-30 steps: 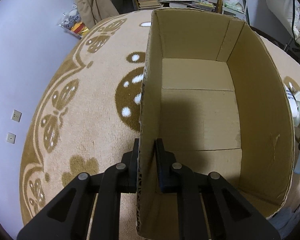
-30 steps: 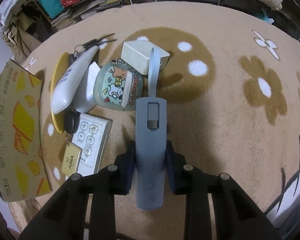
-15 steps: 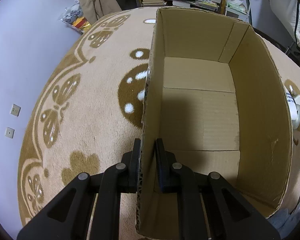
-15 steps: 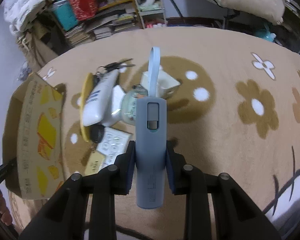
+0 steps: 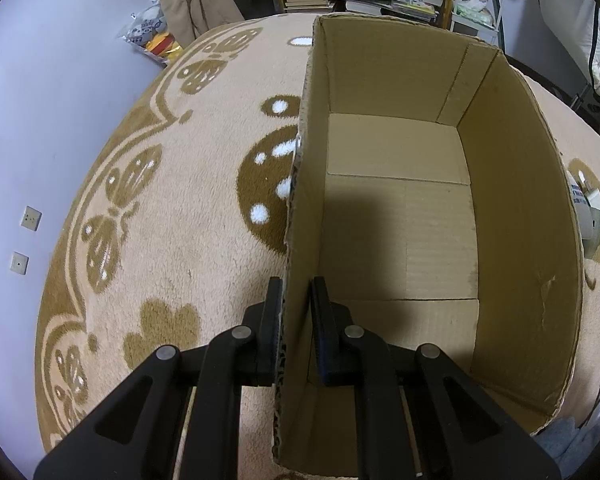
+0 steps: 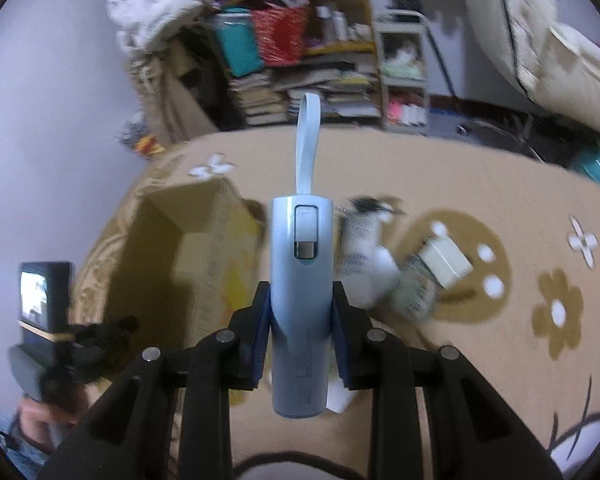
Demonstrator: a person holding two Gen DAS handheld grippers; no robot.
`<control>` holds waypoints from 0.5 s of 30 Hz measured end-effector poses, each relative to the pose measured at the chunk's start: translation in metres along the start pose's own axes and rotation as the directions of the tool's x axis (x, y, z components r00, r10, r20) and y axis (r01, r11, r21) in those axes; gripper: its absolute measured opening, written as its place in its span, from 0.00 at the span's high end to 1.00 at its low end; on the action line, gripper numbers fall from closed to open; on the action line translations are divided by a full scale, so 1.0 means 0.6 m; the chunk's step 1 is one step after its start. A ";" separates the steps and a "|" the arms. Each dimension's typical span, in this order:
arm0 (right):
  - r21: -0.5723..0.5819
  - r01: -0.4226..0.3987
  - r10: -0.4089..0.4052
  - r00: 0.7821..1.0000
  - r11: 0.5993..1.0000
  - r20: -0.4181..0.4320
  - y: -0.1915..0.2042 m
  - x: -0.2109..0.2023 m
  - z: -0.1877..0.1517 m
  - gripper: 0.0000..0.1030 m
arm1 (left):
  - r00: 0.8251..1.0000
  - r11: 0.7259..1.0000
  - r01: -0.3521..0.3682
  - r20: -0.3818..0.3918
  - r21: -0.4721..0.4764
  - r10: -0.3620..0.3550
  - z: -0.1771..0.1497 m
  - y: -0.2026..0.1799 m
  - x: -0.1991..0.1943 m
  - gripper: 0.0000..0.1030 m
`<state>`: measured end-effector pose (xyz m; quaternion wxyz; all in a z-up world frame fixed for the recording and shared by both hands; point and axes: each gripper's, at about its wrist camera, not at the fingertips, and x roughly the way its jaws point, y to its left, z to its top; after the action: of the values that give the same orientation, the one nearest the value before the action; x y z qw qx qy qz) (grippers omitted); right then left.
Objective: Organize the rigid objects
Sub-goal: 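Carry the blue device into the box and release it with the right tool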
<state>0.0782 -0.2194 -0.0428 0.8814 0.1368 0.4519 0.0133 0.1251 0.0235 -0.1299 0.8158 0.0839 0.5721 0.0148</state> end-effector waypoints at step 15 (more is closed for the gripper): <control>-0.082 -0.143 0.144 0.990 0.986 0.008 0.121 0.051 0.051 0.71 | 1.000 1.000 0.017 -0.006 -0.017 -0.017 0.000 0.002 0.001 0.87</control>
<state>0.1279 -0.1518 -0.0317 0.8860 0.1332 0.4340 0.0940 0.1254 0.0250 -0.1303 0.8148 0.0720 0.5752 0.0128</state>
